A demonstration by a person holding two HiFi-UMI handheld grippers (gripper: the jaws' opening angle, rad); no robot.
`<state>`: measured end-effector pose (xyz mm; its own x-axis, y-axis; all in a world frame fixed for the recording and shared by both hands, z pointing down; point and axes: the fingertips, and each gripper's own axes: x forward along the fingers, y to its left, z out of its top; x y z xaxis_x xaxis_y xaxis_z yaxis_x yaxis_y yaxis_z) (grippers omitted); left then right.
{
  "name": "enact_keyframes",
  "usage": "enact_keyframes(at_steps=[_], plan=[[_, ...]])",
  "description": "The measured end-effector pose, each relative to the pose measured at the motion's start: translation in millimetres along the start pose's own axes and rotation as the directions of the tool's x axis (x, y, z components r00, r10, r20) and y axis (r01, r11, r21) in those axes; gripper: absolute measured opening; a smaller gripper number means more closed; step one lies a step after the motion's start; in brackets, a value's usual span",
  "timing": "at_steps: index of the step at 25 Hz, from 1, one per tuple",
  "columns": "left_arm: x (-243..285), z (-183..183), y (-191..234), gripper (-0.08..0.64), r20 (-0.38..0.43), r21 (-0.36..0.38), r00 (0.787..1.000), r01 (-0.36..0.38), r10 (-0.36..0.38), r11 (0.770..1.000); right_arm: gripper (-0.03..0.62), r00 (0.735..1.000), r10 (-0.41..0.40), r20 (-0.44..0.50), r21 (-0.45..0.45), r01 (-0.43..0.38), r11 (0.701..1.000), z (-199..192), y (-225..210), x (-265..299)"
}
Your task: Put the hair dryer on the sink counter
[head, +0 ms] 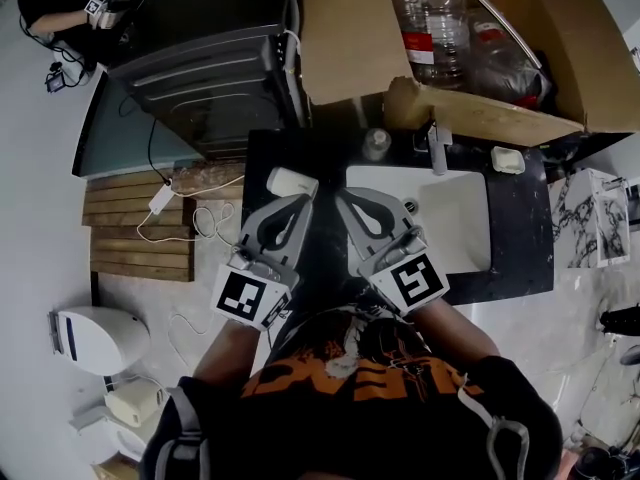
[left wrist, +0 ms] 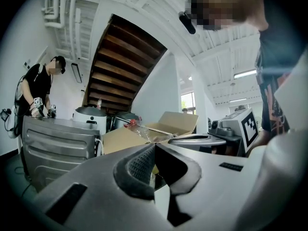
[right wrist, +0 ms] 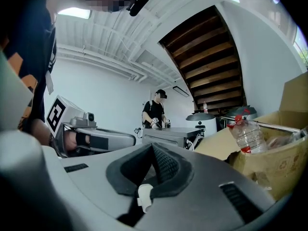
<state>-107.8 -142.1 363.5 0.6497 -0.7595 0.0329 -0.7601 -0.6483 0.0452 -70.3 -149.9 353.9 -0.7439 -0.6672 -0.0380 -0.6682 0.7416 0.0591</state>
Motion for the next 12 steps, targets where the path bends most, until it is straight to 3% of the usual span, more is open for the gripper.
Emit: enact_keyframes(at_steps=[12], plan=[[0.5, 3.2, -2.4, 0.023, 0.026, 0.004, 1.000, -0.003, 0.003, 1.000, 0.014, 1.000, -0.003, 0.013, 0.005, 0.003, 1.000, 2.0, 1.1, -5.4]])
